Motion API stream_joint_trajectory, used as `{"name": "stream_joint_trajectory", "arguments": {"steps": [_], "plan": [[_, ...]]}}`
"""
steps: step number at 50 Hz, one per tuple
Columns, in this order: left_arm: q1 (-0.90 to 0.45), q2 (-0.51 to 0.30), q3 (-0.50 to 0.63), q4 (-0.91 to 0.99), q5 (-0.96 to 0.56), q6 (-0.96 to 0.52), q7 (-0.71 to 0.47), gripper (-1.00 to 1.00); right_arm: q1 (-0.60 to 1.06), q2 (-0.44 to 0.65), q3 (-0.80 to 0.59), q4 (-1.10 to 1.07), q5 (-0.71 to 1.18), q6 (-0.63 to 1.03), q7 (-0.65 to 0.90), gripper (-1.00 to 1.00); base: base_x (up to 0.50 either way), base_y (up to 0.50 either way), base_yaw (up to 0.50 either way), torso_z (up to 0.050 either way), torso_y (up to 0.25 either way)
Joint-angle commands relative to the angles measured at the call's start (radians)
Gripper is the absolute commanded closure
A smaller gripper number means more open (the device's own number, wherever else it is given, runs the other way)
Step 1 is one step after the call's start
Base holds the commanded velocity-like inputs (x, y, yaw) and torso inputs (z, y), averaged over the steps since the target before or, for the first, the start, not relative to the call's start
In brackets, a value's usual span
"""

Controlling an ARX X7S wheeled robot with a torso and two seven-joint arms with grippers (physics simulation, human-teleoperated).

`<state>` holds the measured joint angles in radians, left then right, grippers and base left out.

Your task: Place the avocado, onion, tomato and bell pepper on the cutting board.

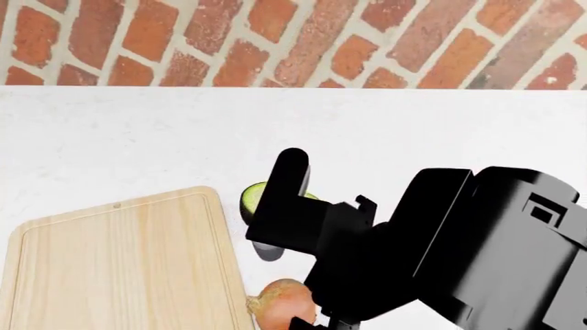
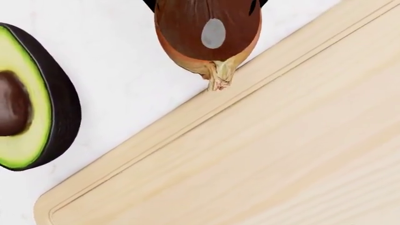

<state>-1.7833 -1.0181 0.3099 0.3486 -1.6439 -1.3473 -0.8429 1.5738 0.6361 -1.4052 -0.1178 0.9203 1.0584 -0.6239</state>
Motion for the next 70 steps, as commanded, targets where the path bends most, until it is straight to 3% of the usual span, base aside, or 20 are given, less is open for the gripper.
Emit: {"name": "stream_joint_trajectory", "arguments": {"steps": [1, 24, 35, 50, 70], "plan": [[0.008, 0.015, -0.015, 0.006, 0.026, 0.014, 0.023, -1.0, -0.026, -0.02, -0.01, 0.002, -0.071, -0.004, -0.015, 1.0, 0.0, 0.0, 0.0, 0.0, 0.0], [-0.039, 0.017, 0.0, -0.005, 0.004, 0.009, 0.01, -1.0, 0.024, 0.046, 0.002, -0.061, -0.046, 0.053, -0.001, 1.0, 0.0, 0.0, 0.0, -0.001, 0.0], [-0.036, 0.01, 0.0, -0.002, -0.003, 0.018, 0.007, -1.0, 0.088, 0.02, 0.094, -0.091, 0.02, 0.056, 0.007, 1.0, 0.0, 0.0, 0.0, 0.0, 0.0], [-0.034, -0.007, 0.001, -0.003, 0.004, 0.025, 0.023, -1.0, 0.117, -0.148, 0.18, 0.024, 0.002, -0.056, 0.024, 1.0, 0.0, 0.0, 0.0, 0.0, 0.0], [0.008, -0.055, -0.021, 0.02, -0.014, 0.053, 0.023, -1.0, 0.018, -0.368, 0.162, 0.233, -0.163, -0.255, 0.132, 1.0, 0.0, 0.0, 0.0, 0.0, 0.0]]}}
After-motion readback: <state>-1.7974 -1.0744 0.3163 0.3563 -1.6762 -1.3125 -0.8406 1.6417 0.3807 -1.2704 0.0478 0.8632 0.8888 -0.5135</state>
